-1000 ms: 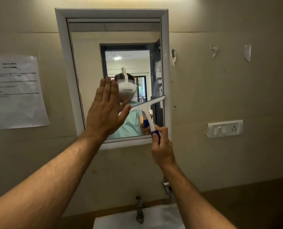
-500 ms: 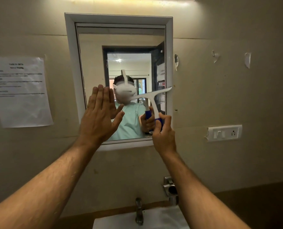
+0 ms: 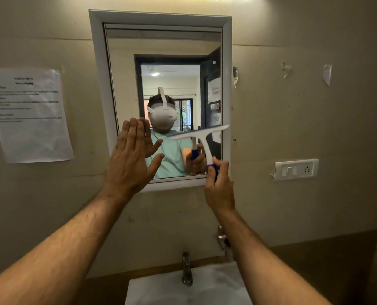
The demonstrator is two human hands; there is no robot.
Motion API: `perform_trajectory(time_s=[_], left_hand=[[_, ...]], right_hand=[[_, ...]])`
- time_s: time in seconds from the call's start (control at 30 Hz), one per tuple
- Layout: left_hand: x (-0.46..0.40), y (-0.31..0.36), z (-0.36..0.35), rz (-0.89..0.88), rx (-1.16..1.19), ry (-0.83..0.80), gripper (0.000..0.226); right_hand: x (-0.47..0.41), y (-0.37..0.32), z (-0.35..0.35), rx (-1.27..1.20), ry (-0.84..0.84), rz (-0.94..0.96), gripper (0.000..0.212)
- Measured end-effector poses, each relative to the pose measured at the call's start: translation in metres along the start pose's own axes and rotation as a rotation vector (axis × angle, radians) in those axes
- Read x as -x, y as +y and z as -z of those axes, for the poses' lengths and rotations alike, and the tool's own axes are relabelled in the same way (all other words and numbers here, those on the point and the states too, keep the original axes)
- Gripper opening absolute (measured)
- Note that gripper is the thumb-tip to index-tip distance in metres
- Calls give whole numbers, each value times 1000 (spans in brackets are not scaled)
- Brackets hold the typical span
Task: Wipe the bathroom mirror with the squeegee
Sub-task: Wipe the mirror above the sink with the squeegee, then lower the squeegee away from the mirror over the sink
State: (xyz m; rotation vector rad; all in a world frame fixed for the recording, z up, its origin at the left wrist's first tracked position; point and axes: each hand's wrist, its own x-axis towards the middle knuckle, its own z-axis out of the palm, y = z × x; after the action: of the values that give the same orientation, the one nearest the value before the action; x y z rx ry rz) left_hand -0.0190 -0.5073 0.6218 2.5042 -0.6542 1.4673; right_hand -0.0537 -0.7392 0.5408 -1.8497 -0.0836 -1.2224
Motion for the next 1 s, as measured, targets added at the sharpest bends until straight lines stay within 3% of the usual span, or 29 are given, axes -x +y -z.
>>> perform_trajectory(time_s=[0.23,0.43,0.6,0.77,1.0], left_hand=[[22,-18,10,53,46,-21,96],[54,-44,13,97,49,-67,97],[89,-60,14,94,37,-127,95],[152,-74,7,146,102,-180,94],[283,-109,11,275,-1,-375,99]], right_hand=[[14,-3,-4,28,-88,-74,13],[83,28,-11,76,-64,-215,16],[111,9,-22,-8,19,-316,13],[150,-19,-44,-127,82,-393,30],[246,-34,-80,-119,-128,-496,32]])
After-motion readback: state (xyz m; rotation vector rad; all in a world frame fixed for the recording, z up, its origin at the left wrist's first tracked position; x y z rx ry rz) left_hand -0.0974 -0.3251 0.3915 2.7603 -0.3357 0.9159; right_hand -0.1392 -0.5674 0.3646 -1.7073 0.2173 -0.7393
